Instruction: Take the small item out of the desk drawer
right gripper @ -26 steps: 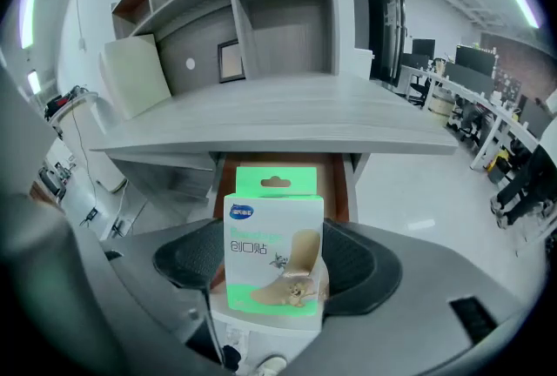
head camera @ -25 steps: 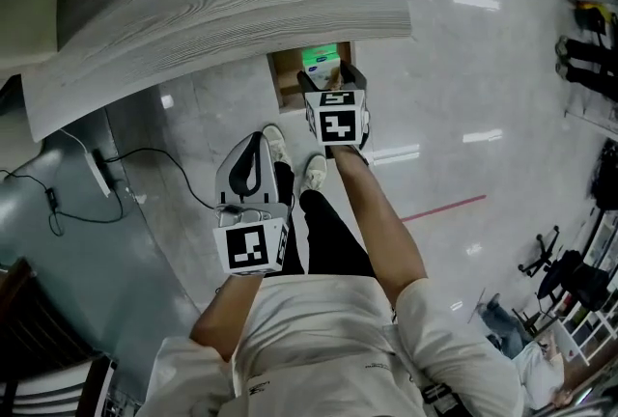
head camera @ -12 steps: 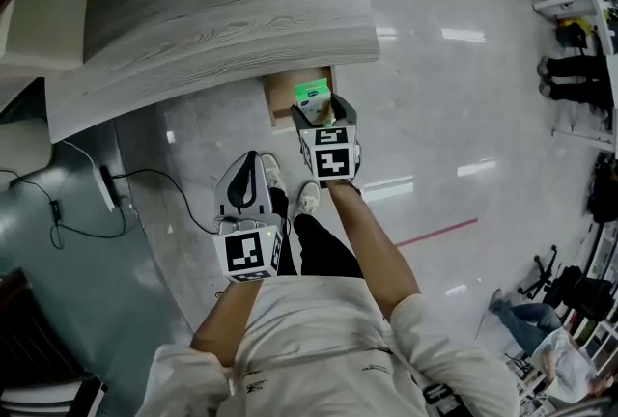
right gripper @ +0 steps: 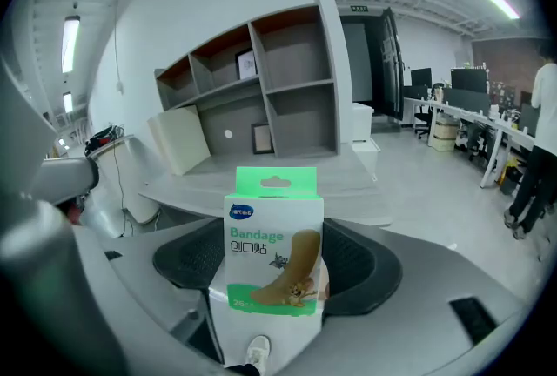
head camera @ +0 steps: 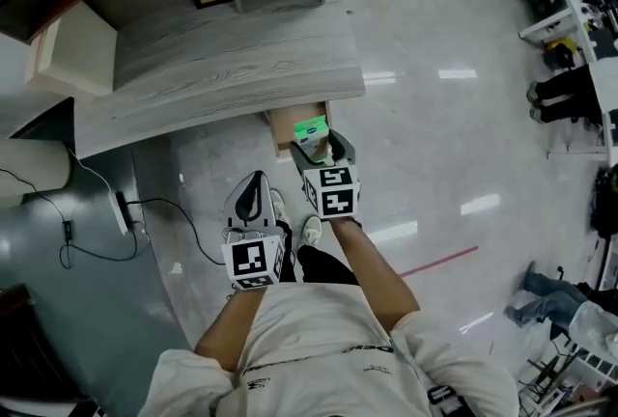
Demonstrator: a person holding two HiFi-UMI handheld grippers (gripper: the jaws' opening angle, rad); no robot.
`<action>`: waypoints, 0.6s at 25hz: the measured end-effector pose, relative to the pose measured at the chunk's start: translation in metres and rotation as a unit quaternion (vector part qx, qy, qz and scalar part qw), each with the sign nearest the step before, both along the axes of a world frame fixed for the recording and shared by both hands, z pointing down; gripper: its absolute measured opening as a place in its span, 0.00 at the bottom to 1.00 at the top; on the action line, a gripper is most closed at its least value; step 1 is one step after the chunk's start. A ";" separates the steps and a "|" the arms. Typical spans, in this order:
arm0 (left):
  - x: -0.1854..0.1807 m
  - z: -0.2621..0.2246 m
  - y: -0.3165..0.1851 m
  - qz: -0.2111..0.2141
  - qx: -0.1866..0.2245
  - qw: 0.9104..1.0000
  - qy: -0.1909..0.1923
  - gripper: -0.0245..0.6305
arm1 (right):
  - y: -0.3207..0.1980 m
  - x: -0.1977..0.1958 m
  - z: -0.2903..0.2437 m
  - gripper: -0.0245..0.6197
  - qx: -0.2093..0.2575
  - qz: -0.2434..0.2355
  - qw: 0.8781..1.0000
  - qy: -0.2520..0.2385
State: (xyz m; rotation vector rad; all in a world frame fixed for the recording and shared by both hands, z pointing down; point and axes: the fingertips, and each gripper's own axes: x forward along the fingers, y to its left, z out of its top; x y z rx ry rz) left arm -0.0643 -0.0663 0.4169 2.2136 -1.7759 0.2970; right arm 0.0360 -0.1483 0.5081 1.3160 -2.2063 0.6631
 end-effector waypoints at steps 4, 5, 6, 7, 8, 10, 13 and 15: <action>0.005 -0.018 0.003 0.004 0.006 1.000 -0.001 0.06 | 0.007 0.003 -0.030 0.62 0.018 0.003 1.000 -0.009; 0.005 -0.023 0.005 0.005 0.006 1.000 -0.003 0.06 | 0.009 0.003 -0.037 0.62 0.021 0.003 1.000 -0.013; 0.005 -0.028 0.006 0.007 0.008 1.000 -0.005 0.06 | 0.011 0.002 -0.044 0.62 0.024 0.001 1.000 -0.016; 0.006 -0.034 0.005 0.010 0.012 1.000 -0.007 0.06 | 0.012 0.002 -0.050 0.62 0.028 0.000 0.999 -0.017; 0.007 -0.040 0.003 0.014 0.017 1.000 -0.009 0.06 | 0.013 0.002 -0.056 0.62 0.034 0.000 0.999 -0.018; 0.007 -0.048 0.001 0.018 0.024 1.000 -0.007 0.06 | 0.015 0.003 -0.066 0.62 0.041 0.005 0.999 -0.021; 0.006 -0.060 0.002 0.014 0.030 0.999 0.004 0.06 | 0.022 0.003 -0.079 0.62 0.044 0.013 0.998 -0.033; 0.007 -0.067 0.002 0.015 0.032 0.999 0.009 0.06 | 0.025 0.005 -0.088 0.62 0.048 0.017 0.998 -0.036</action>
